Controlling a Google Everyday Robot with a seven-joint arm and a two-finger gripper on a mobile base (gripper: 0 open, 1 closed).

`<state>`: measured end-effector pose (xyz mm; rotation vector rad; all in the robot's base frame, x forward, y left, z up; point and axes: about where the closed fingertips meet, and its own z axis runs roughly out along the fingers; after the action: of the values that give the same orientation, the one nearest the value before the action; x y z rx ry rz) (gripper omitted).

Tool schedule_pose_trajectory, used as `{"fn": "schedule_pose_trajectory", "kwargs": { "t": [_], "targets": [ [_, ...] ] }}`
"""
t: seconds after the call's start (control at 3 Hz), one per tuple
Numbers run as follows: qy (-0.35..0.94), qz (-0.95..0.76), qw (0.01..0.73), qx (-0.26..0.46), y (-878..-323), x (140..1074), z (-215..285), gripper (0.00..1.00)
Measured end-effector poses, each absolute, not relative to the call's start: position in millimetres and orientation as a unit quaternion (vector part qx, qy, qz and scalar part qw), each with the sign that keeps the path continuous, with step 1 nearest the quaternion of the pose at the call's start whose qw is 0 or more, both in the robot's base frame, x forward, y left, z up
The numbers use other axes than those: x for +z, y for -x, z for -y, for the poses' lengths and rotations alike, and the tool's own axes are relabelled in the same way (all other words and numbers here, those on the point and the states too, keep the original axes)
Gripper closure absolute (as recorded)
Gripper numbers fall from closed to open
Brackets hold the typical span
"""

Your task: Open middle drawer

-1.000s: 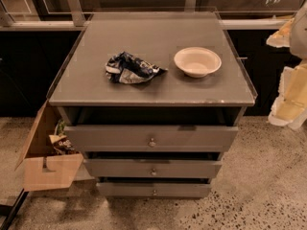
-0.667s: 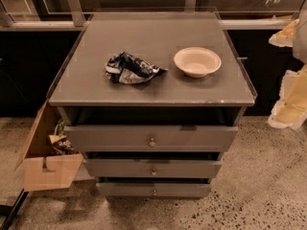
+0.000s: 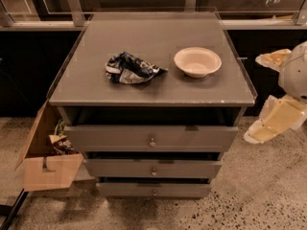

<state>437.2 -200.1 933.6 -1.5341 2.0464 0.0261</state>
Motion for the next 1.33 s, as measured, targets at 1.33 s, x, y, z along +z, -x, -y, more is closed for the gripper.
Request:
{"fn": "schedule_pose_trajectory", "kwargs": {
  "t": [1.33],
  "targets": [
    [0.537,-0.736,0.393,0.126,-487,848,150,0.0]
  ]
}}
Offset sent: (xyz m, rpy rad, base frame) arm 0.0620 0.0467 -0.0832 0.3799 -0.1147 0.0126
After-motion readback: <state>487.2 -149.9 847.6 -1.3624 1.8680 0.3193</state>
